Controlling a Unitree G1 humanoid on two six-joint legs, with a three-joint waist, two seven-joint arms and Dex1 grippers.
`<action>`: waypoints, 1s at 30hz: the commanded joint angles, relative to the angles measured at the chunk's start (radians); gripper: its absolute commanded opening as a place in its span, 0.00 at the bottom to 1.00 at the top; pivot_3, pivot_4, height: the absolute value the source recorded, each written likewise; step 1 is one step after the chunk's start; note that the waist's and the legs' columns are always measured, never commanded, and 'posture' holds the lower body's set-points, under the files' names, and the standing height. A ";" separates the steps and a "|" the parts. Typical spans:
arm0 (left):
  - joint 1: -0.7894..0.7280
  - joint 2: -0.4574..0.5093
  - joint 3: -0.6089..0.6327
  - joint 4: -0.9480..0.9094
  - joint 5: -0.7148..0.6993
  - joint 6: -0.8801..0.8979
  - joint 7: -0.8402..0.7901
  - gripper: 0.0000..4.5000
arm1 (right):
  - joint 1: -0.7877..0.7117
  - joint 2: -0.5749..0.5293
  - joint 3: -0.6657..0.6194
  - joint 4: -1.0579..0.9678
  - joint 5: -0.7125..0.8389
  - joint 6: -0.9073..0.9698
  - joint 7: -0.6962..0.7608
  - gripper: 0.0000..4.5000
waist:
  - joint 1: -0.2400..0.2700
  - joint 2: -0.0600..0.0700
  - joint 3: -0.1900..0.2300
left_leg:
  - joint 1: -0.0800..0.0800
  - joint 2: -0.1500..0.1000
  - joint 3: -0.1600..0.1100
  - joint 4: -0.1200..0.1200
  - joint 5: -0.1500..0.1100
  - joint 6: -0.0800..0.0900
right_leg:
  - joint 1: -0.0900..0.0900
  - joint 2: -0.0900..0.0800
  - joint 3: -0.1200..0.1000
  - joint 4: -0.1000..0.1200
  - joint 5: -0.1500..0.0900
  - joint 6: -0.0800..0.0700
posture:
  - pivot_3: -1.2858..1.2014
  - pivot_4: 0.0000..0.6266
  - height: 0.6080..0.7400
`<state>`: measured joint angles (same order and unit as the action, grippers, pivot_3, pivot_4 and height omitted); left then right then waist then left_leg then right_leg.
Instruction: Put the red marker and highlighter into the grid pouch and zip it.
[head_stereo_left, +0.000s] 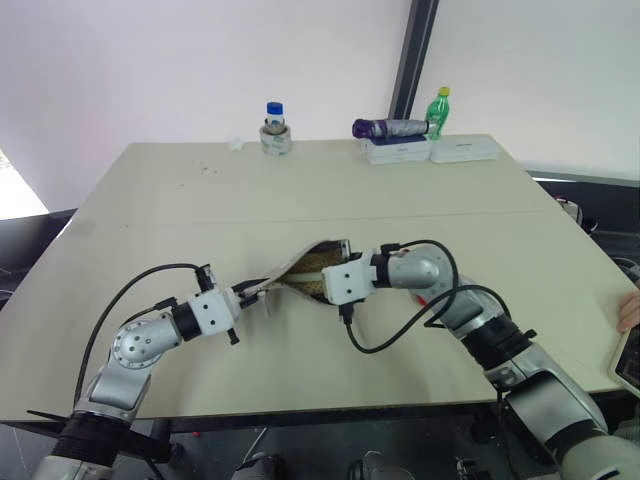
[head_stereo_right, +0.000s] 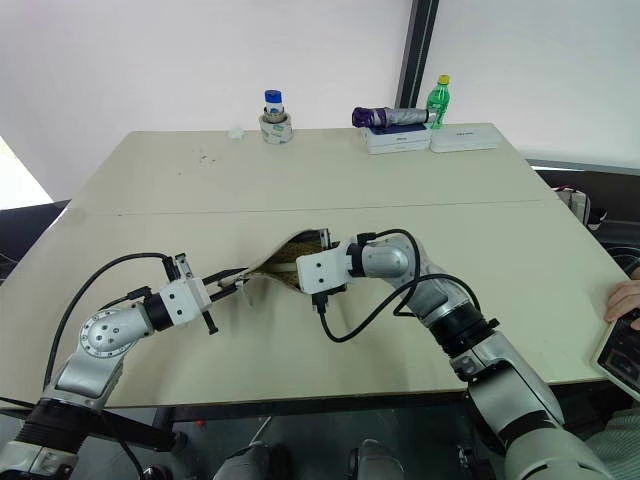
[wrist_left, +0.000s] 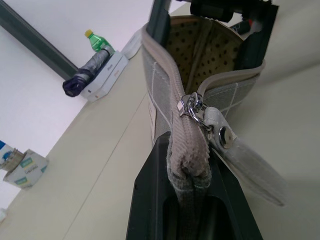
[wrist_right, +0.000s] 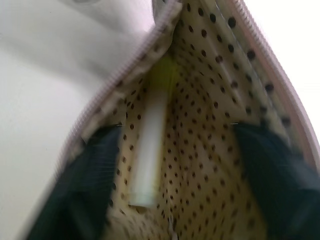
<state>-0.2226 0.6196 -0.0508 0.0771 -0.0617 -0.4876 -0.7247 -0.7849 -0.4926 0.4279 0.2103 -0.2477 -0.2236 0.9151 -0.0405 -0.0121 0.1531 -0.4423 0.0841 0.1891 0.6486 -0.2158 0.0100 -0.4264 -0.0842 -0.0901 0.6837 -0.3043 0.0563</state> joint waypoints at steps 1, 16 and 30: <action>0.005 -0.005 0.046 -0.004 -0.022 -0.005 0.027 0.00 | 0.014 -0.017 -0.099 -0.120 0.141 0.089 0.056 0.96 | 0.000 0.000 0.000 | 0.000 0.000 0.000 0.000 0.000 0.000 | 0.000 0.000 0.000 0.000 0.000 0.000 | 0.52 0.24 0.98; 0.053 -0.009 0.062 0.036 -0.003 -0.040 0.053 0.00 | 0.489 0.001 -0.549 -0.492 0.467 0.728 -0.298 0.96 | 0.013 -0.001 -0.001 | 0.000 0.000 -0.003 0.001 -0.005 0.007 | 0.002 -0.004 -0.001 0.000 0.000 -0.001 | 0.52 0.24 0.98; -0.005 -0.039 0.025 0.099 0.011 -0.072 0.043 0.00 | 0.648 0.074 -0.562 -0.590 0.388 0.823 -0.581 0.96 | 0.022 -0.001 -0.001 | 0.000 -0.001 -0.003 0.001 -0.004 0.007 | 0.001 -0.002 0.000 0.000 0.000 -0.001 | 0.52 0.24 0.98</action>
<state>-0.2213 0.5827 -0.0252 0.1900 -0.0516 -0.5385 -0.6807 -0.1048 -0.4083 -0.1409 -0.3756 0.1636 0.5948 0.3554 -0.0180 -0.0130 0.1525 -0.4419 0.0833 0.1861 0.6491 -0.2201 0.0171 -0.4250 -0.0860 -0.0906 0.6835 -0.3041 0.0557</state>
